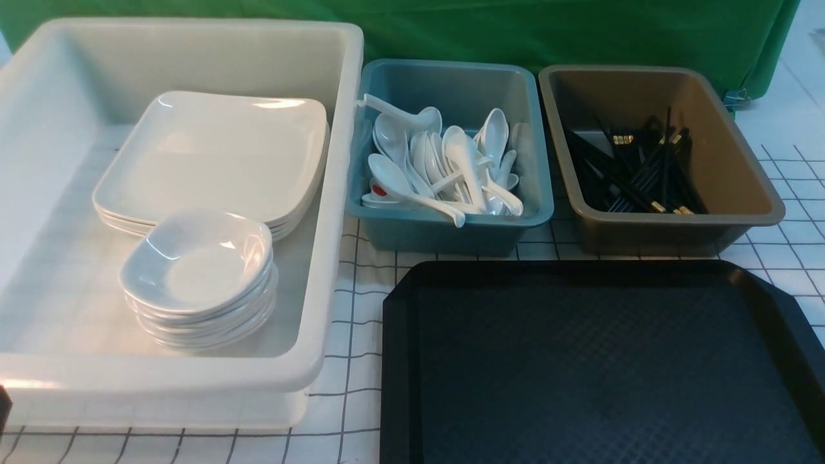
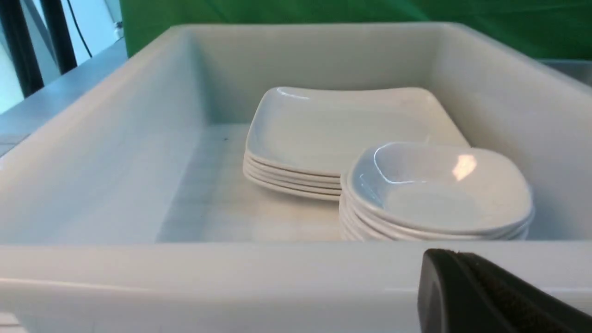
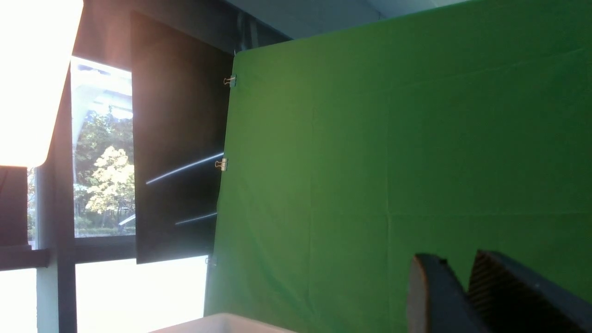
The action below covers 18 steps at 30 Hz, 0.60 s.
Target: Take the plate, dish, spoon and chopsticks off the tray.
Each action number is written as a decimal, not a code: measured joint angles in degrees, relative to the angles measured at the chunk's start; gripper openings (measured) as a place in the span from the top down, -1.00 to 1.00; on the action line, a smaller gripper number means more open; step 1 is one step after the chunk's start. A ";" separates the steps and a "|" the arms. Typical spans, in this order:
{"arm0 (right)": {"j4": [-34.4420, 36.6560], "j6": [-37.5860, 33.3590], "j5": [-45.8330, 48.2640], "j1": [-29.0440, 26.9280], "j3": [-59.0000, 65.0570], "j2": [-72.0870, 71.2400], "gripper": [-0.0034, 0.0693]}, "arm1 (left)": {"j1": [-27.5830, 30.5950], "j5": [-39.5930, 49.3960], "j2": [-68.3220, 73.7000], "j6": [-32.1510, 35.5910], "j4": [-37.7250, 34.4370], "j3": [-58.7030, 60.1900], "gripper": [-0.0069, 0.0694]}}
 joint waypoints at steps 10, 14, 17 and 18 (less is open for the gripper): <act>0.00 0.00 0.00 0.00 0.00 0.00 0.44 | 0.06 1.21 -0.02 -0.19 1.77 0.03 0.81; 0.00 0.00 0.00 0.00 0.00 0.00 0.41 | 0.06 1.21 -0.02 -0.19 1.81 0.03 0.81; 0.00 0.00 0.00 0.00 0.00 0.00 0.39 | 0.06 1.21 -0.02 -0.19 1.81 0.03 0.81; 0.00 0.00 0.00 0.00 0.00 0.00 0.38 | 0.06 1.21 -0.02 -0.19 1.81 0.03 0.81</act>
